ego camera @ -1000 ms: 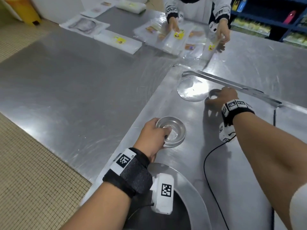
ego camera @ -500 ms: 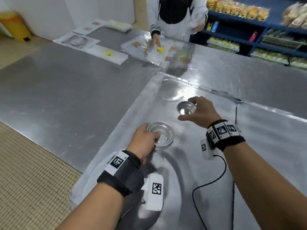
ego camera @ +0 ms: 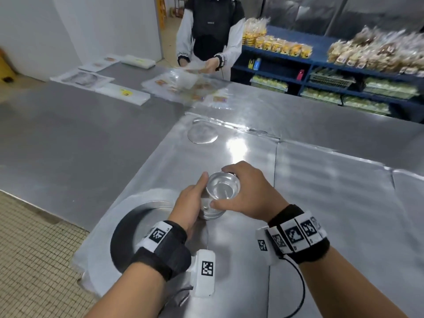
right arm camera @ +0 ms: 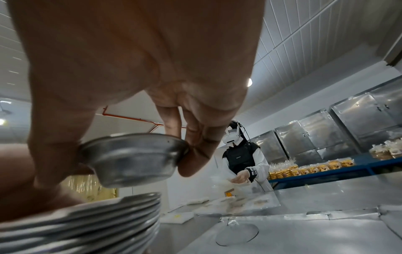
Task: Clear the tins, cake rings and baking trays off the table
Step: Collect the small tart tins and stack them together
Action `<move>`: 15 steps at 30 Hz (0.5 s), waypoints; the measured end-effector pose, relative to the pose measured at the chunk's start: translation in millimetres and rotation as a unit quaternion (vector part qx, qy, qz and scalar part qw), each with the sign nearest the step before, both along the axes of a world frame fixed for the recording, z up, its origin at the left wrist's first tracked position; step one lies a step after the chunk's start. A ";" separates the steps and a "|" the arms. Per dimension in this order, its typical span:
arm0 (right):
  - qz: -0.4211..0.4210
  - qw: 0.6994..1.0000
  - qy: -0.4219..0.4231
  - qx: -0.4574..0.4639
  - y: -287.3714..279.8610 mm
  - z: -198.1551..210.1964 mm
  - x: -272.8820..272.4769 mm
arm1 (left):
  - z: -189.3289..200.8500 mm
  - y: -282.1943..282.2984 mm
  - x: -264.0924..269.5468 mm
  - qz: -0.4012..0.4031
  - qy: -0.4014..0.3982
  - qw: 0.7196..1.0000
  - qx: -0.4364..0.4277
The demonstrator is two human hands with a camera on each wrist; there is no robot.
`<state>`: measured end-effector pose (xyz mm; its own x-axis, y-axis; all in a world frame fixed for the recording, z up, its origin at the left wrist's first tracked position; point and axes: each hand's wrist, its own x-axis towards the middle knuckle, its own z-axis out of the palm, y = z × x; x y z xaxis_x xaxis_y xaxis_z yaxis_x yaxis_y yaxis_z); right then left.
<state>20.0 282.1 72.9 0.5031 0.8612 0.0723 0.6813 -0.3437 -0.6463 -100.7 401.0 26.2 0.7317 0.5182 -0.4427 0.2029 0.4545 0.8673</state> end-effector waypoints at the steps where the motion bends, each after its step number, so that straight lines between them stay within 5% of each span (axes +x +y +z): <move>1: 0.001 1.000 -0.002 -0.002 -6.3 -0.4 -3.8 | 1.4 -6.7 -1.1 -0.001 -0.004 1.000 -0.005; 15: -0.009 0.999 -0.032 -0.025 -61.2 -28.5 -39.4 | -5.4 -63.0 -11.5 -0.008 0.045 0.998 0.042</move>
